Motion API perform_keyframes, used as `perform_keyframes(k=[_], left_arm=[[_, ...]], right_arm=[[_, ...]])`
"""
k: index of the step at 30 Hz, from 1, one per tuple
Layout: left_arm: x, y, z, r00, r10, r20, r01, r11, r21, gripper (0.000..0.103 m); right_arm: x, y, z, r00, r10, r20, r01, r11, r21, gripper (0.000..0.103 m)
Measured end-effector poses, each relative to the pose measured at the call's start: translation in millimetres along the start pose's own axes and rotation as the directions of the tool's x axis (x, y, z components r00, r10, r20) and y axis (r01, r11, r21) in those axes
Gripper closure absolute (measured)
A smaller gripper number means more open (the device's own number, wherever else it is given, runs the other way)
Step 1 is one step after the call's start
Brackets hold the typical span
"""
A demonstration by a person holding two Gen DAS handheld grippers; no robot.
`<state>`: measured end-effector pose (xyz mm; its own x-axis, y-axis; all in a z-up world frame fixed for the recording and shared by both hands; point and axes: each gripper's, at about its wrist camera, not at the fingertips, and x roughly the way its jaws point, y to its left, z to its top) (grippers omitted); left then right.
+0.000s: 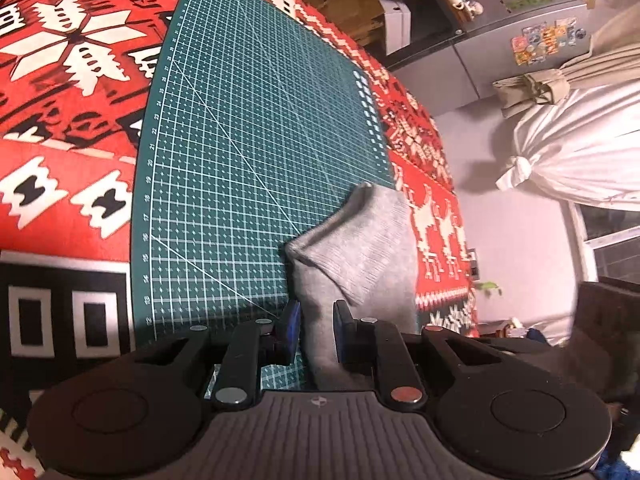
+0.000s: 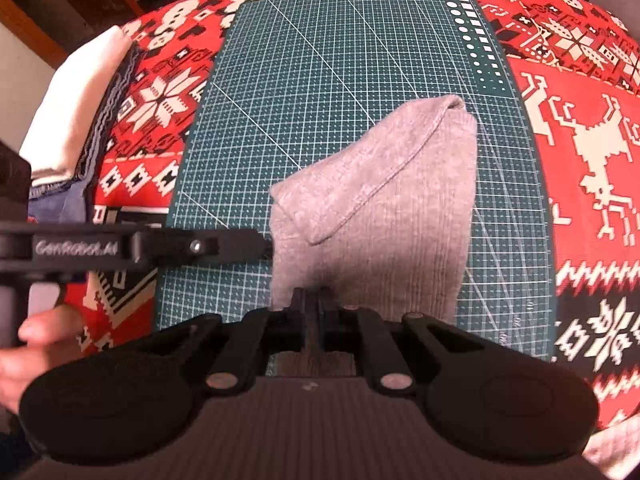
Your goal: Fold clothes
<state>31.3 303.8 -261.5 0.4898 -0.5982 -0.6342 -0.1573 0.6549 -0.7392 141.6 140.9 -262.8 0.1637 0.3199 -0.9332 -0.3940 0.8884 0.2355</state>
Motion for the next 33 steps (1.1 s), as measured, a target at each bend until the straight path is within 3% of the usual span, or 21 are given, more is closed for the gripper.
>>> perform_keyframes(k=[10,15,18,25,33], left_arm=[[7.6,-5.2,-15.8,0.998,-0.034,-0.057,0.035,0.999,0.017,0.087],[6.1,-8.9,-24.1,0.997,-0.033,-0.064,0.036,0.998,0.046,0.087],[5.5,-6.0,-27.5,0.997,-0.033,-0.069,0.036,0.999,0.039,0.087],[4.1,-4.4,-30.2,0.996,-0.048,-0.079,0.051,0.998,0.032,0.087],[1.7,-5.9,-34.3,0.994,-0.064,-0.085,0.067,0.997,0.035,0.087]], right_arm=[[-16.5,14.6,-13.9,0.996,-0.041,-0.075,0.040,0.999,-0.014,0.097],[-7.8,20.7,-23.7,0.994,-0.087,-0.070,0.084,0.996,-0.041,0.097],[-3.3,20.1,-27.1,0.996,-0.079,-0.045,0.077,0.996,-0.045,0.099],[-20.7,11.7,-24.2,0.995,-0.040,-0.095,0.044,0.998,0.038,0.097],[-13.5,9.9,-31.5,0.990,-0.067,-0.121,0.073,0.996,0.044,0.099]])
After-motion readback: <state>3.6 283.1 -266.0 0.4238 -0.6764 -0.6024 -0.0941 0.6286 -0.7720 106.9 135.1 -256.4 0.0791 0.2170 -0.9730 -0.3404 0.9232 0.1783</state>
